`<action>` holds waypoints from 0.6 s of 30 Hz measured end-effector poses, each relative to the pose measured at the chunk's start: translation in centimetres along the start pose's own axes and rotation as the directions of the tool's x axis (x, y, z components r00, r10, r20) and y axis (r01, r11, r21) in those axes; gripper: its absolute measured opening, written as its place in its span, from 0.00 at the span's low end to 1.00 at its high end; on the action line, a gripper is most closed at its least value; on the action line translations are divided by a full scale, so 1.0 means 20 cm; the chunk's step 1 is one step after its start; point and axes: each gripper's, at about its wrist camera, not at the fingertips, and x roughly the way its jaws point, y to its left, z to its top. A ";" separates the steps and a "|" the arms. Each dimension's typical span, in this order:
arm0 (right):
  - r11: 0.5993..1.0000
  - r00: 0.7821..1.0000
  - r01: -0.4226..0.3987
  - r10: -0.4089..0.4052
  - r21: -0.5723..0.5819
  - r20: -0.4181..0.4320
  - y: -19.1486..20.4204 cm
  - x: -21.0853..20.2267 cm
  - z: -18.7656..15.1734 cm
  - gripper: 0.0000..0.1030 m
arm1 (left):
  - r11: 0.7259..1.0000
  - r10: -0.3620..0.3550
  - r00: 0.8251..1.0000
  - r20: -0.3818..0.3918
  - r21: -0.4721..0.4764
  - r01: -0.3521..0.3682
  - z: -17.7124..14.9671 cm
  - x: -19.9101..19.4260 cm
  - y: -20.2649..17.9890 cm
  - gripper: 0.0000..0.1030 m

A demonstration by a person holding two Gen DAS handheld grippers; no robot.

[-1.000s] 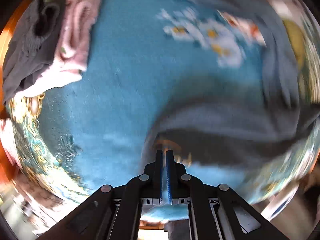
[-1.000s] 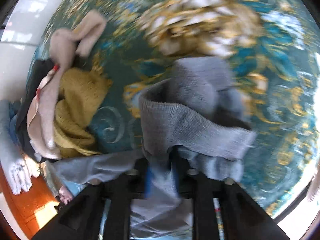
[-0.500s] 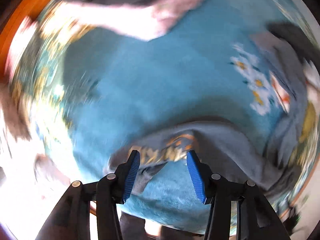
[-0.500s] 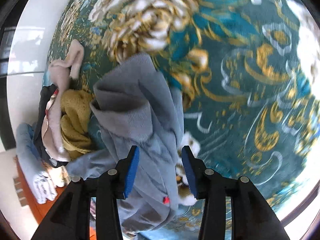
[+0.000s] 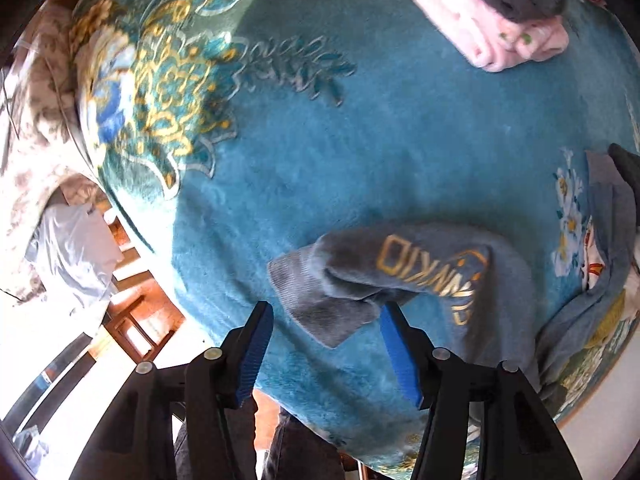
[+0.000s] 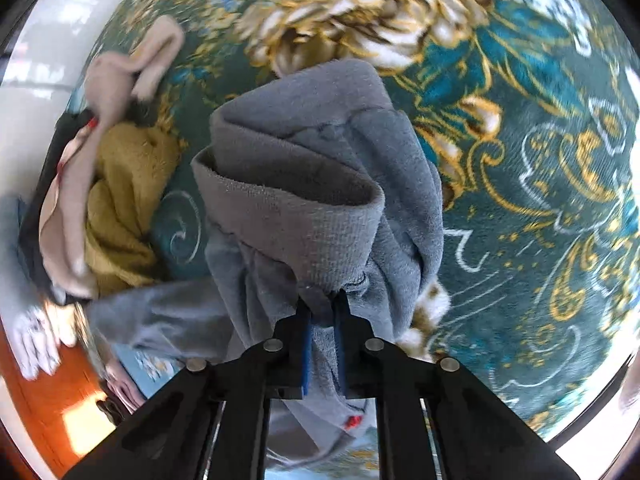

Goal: Fold clothes

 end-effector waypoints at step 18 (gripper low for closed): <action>0.993 0.956 0.059 -0.086 0.103 0.281 -0.31 -0.71 -0.01 0.08 | 0.889 -0.377 0.916 -0.138 -0.330 0.317 -0.19 0.49 0.26 0.60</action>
